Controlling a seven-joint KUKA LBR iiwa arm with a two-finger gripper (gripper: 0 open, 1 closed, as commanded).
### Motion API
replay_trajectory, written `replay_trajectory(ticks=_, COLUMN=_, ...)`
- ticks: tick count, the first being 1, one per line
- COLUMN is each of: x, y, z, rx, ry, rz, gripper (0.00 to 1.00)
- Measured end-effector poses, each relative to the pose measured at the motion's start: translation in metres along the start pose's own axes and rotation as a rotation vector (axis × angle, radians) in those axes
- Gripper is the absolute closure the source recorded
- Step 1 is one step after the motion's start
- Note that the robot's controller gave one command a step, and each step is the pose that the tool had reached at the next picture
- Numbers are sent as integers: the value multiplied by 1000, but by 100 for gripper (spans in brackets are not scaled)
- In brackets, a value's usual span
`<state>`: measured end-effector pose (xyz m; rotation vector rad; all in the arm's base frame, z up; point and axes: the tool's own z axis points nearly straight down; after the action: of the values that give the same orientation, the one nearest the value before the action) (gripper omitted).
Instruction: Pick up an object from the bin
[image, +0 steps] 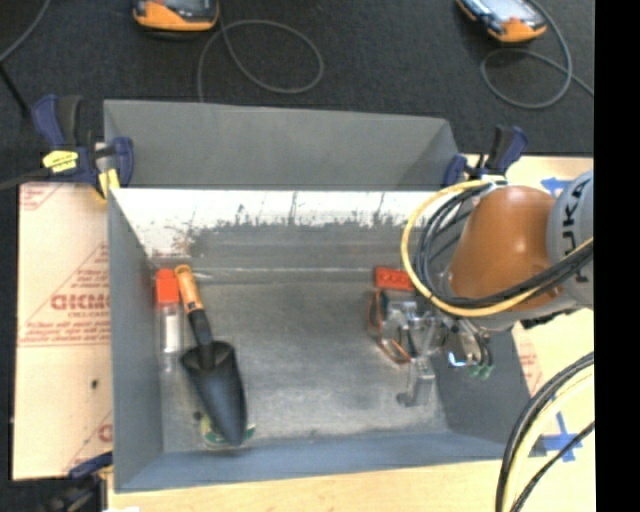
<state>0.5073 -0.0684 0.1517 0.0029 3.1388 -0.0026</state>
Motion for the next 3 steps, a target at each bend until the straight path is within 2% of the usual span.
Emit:
replay_trajectory(ticks=1, x=-51, y=-35, z=48, rx=2, ry=-7, rz=-170, gripper=0)
replay_trajectory(ticks=2, x=-63, y=-59, z=61, rx=-3, ry=4, rz=-138, gripper=0)
replay_trajectory(ticks=3, x=-70, y=-63, z=50, rx=3, ry=-8, rz=-111, gripper=0)
